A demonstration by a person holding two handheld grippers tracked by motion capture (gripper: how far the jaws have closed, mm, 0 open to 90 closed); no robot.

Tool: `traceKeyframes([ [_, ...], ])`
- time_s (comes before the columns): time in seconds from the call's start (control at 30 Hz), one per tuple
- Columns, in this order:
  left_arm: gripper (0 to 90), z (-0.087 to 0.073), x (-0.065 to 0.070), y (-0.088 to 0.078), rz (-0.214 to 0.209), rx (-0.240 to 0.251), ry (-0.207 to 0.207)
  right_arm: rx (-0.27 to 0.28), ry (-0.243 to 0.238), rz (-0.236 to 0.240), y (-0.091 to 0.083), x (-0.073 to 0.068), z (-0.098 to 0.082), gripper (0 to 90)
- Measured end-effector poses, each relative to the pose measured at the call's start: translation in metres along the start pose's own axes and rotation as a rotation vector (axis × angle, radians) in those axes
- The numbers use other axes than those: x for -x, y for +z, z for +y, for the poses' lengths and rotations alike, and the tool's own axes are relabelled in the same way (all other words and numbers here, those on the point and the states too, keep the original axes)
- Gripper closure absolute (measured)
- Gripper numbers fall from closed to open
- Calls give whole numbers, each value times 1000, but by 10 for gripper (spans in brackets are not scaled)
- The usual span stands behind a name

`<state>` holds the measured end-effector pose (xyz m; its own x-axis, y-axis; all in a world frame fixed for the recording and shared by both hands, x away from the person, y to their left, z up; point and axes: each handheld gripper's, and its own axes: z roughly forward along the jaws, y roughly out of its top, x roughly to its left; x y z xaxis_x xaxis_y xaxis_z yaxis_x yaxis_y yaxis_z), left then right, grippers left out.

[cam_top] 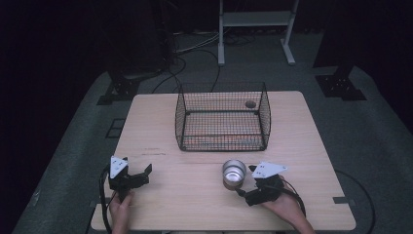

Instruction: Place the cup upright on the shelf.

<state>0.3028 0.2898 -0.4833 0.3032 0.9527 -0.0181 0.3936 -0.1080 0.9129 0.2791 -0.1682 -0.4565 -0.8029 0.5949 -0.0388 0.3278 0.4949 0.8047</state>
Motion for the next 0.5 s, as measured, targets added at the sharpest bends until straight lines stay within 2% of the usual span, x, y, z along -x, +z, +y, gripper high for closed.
traceKeyframes([
  [0.07,0,0,0,0,0,-1,-1,-10,-10,-18,2,-1,1,87],
  [0.27,0,0,0,0,0,0,0,-14,2,-26,7,1,2,87],
  [0.5,0,0,0,0,0,0,0,-9,22,-16,14,3,4,87],
])
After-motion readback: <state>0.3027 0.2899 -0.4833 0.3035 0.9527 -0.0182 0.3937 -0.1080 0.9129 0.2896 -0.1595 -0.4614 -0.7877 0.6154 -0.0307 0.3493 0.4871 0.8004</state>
